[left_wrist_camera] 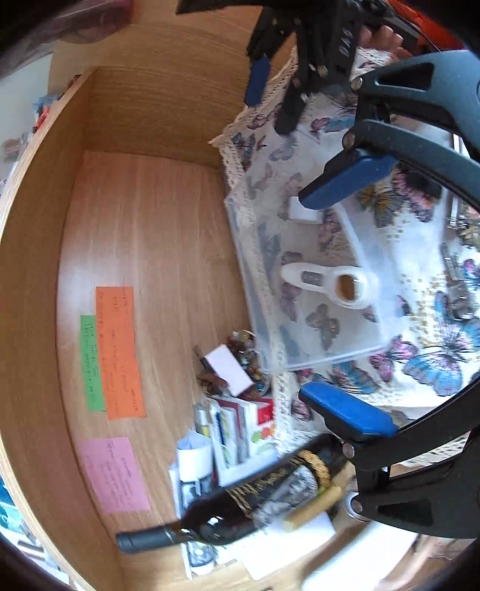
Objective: Organize rigid objects
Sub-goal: 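Grasp the keys with the left tool while the right tool grasps the black-and-gold bottle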
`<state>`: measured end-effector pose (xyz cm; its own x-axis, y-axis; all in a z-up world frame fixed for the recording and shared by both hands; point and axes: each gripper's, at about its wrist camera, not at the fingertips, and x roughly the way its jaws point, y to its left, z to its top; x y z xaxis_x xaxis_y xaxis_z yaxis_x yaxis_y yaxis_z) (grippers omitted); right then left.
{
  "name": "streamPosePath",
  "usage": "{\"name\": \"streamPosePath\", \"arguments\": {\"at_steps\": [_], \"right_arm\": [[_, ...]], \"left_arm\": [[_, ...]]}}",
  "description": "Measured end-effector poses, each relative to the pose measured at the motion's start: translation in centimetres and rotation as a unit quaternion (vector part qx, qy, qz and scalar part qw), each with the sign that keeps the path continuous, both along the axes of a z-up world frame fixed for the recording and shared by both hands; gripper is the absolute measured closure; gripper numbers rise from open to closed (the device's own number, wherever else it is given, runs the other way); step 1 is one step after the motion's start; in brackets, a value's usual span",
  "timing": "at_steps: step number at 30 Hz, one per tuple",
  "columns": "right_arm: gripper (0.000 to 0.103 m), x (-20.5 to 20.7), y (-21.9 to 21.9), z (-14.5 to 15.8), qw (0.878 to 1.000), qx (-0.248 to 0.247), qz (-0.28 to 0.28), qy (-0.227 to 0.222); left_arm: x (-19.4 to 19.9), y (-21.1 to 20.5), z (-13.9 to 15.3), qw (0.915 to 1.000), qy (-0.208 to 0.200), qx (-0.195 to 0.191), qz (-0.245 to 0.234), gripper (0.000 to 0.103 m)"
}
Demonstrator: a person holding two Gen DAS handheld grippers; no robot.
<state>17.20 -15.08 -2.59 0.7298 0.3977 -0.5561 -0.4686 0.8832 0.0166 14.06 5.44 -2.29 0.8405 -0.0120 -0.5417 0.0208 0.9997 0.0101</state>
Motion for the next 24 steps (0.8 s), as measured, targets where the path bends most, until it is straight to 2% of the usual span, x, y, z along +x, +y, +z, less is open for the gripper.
{"name": "streamPosePath", "arguments": {"at_steps": [9,16,21,24], "right_arm": [[0.031,-2.9,-2.9,-2.6,0.999,-0.007,-0.030,0.032],[0.031,-4.2,-3.8,-5.6,0.996,-0.019,-0.043,0.074],[0.031,-4.6,-3.7,-7.4,0.994,-0.031,-0.040,0.099],[0.031,-4.7,-3.5,-8.3,0.992,-0.035,-0.034,0.113]], "left_arm": [[-3.2,0.8,-5.1,0.9972,0.072,0.003,0.021,0.007],[-4.1,1.3,-9.7,0.9880,0.151,-0.011,0.031,0.007],[-4.3,0.5,-11.3,0.9832,0.177,-0.005,0.045,0.007],[-4.1,0.3,-11.8,0.9812,0.181,-0.019,0.064,0.007]]}}
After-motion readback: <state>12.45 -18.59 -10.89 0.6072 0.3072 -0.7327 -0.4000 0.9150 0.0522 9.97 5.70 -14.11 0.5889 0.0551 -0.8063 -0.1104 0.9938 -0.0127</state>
